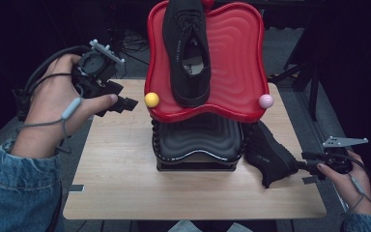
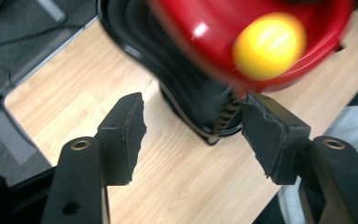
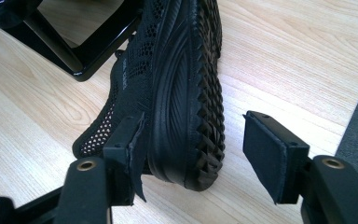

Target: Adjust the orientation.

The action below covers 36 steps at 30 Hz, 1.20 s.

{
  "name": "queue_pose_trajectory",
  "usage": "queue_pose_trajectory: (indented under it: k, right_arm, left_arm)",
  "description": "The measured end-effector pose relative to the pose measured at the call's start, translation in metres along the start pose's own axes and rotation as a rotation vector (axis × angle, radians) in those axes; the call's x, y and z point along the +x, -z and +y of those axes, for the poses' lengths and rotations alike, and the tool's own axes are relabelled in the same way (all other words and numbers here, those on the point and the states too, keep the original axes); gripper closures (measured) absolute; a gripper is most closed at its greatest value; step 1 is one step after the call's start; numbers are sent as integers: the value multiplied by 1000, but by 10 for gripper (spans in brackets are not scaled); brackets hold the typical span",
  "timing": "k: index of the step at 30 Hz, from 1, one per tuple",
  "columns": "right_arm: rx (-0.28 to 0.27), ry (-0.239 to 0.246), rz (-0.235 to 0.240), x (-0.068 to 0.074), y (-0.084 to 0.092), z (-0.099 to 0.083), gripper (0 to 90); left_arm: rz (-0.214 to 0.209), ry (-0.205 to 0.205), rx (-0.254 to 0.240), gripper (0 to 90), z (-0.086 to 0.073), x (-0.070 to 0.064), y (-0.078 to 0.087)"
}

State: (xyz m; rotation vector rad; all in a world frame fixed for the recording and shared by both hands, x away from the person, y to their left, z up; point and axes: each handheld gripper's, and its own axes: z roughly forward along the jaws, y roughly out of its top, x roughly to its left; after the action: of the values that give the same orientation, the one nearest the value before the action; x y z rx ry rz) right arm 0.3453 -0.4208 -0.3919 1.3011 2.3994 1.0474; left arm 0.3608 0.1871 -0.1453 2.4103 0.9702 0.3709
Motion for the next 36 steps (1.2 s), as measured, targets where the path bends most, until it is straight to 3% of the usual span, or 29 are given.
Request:
queue_pose_trajectory:
  k: [10,18,29,32,36]
  right_arm:
    - [-12,-4,-8,-2,4,0,412]
    - [0,4,-11,0,3,3,464]
    - [67,16,-17,10,5,9,760]
    - [83,32,-26,13,3,11,848]
    - [94,48,-33,16,4,12,900]
  left_arm:
    - [-15,45,42,402,-38,14,-59]
    - [-11,96,31,406,-76,21,-113]
    - [-47,137,52,389,-118,12,-165]
    - [-56,129,94,385,-121,10,-176]
    - [-52,139,95,378,-122,12,-179]
